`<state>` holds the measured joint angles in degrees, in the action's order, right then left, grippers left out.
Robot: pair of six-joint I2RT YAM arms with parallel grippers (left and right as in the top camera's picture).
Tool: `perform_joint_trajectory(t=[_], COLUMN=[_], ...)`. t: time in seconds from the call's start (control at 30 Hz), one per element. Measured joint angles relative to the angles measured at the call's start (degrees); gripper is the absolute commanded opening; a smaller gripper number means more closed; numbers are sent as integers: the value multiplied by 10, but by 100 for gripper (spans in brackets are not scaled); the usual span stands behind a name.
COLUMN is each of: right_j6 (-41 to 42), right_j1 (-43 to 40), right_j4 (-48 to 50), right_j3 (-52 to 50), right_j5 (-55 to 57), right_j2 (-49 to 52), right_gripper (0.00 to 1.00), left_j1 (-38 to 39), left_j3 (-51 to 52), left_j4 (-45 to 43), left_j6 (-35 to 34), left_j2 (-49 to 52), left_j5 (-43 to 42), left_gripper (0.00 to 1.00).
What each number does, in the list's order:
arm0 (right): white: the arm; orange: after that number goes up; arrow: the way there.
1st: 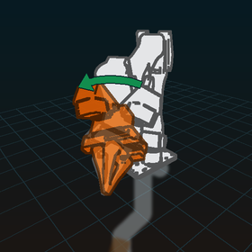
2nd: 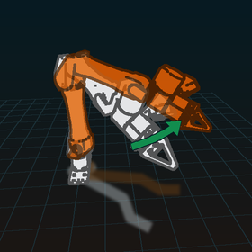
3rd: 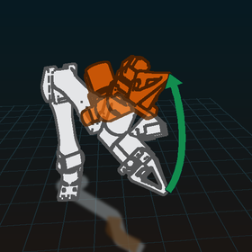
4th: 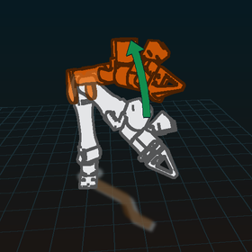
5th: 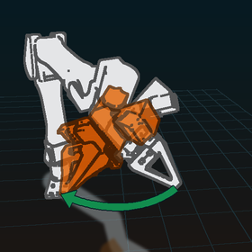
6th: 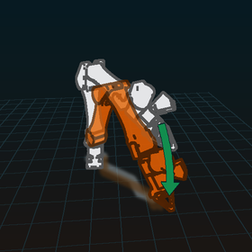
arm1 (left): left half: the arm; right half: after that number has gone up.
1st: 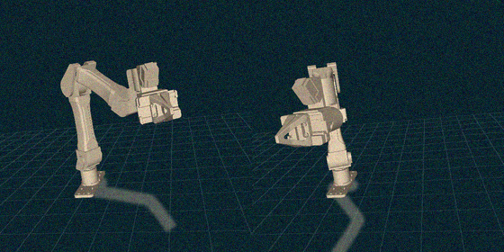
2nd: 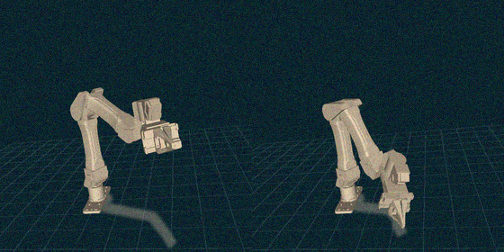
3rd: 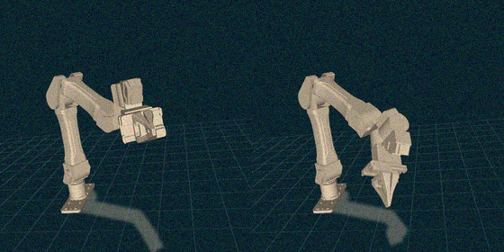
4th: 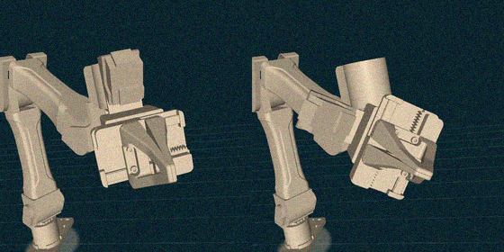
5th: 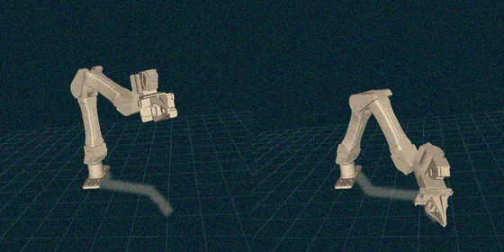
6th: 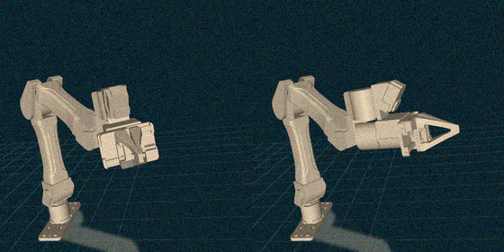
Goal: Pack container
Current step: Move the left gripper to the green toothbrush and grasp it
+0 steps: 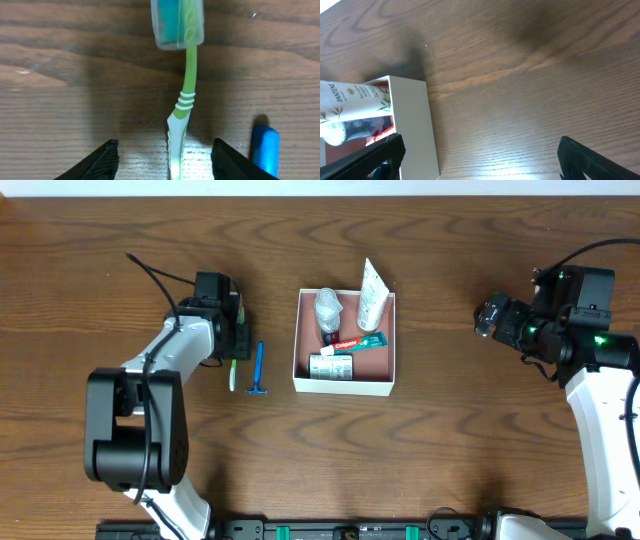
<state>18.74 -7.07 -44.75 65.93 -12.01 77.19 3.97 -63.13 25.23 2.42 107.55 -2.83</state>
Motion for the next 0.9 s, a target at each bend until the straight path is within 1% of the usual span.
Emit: perform_joint_trajectory(t=[0.2, 0.23, 0.37, 0.4, 0.57, 0.7, 0.9], right_j6=[0, 0, 0, 0, 0, 0, 0], right_j1=[0, 0, 0, 0, 0, 0, 0], right_j4=[0, 0, 0, 0, 0, 0, 0], right_j3=[0, 0, 0, 0, 0, 0, 0], right_j5=[0, 0, 0, 0, 0, 0, 0], right_j2=[0, 0, 0, 0, 0, 0, 0], right_gripper=[99, 99, 99, 99, 99, 99, 99], left_j1=[0, 0, 0, 0, 0, 0, 0], left_j3=[0, 0, 0, 0, 0, 0, -3], left_j4=[-2, -2, -2, -2, -1, 5, 75], left_j6=[4, 4, 5, 2, 5, 6, 6], left_j2=[2, 2, 3, 3, 3, 2, -30], left_j5=[-2, -2, -2, -2, -2, -2, -2], left_gripper=[44, 41, 14, 11, 6, 6, 6])
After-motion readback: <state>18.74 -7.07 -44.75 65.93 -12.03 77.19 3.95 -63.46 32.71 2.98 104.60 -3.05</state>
